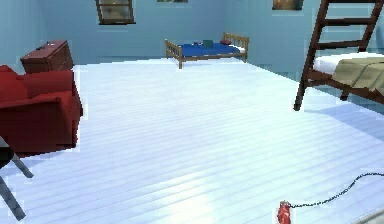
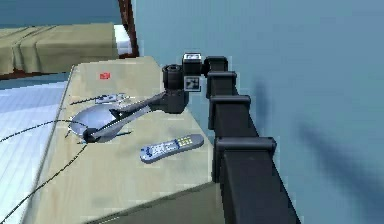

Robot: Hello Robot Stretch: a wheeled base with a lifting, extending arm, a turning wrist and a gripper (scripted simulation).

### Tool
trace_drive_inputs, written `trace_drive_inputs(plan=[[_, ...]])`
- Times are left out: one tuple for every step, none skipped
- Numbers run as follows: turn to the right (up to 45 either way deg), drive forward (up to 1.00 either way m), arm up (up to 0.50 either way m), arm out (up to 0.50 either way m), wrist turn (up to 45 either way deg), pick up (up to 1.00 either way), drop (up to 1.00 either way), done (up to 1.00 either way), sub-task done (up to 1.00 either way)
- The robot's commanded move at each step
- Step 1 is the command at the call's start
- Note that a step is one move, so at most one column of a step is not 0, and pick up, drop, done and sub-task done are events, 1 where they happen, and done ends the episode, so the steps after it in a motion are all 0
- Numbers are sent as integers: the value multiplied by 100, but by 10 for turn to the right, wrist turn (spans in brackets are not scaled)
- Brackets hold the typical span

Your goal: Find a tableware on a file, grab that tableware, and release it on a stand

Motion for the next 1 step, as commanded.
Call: trace_drive_inputs(plan=[[0, 0, 0, 0, -450, 0, 0, 0, 0]])
